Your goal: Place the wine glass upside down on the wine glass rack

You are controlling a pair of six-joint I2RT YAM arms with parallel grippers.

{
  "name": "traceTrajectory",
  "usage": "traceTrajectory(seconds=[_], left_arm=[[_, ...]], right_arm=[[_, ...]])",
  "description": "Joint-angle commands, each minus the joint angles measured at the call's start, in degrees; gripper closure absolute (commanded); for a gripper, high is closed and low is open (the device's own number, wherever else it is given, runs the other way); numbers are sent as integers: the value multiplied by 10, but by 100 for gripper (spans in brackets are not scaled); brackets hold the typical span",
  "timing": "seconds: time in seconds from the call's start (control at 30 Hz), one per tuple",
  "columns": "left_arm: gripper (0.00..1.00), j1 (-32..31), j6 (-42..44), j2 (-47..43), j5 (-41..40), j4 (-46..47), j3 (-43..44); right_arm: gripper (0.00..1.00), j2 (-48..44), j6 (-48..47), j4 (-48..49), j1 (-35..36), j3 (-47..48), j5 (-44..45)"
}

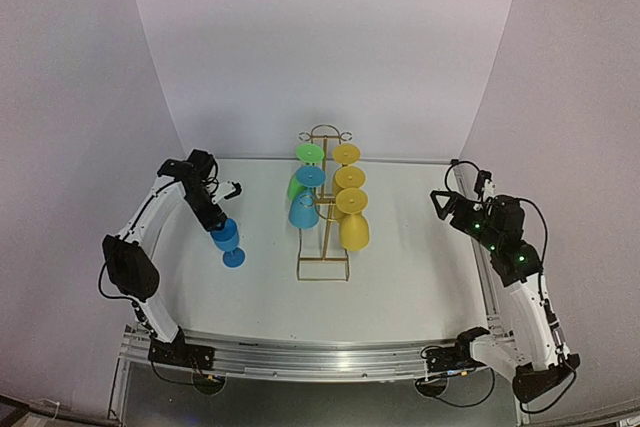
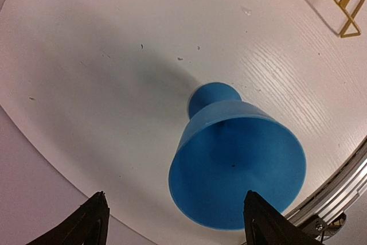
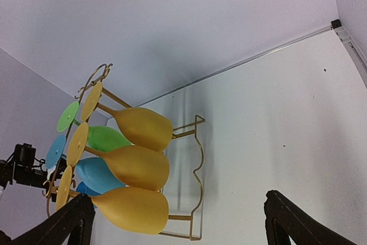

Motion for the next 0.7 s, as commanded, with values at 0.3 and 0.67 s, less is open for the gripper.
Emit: traceTrajectory(seconds=[0.3, 0.67], left_arm=[[99, 2, -1, 52, -38, 34, -11], [100, 0, 20, -186, -126, 264, -81]], right_arm=[[2, -25, 24, 9, 2, 0, -13], [2, 30, 29, 9, 3, 82, -47]])
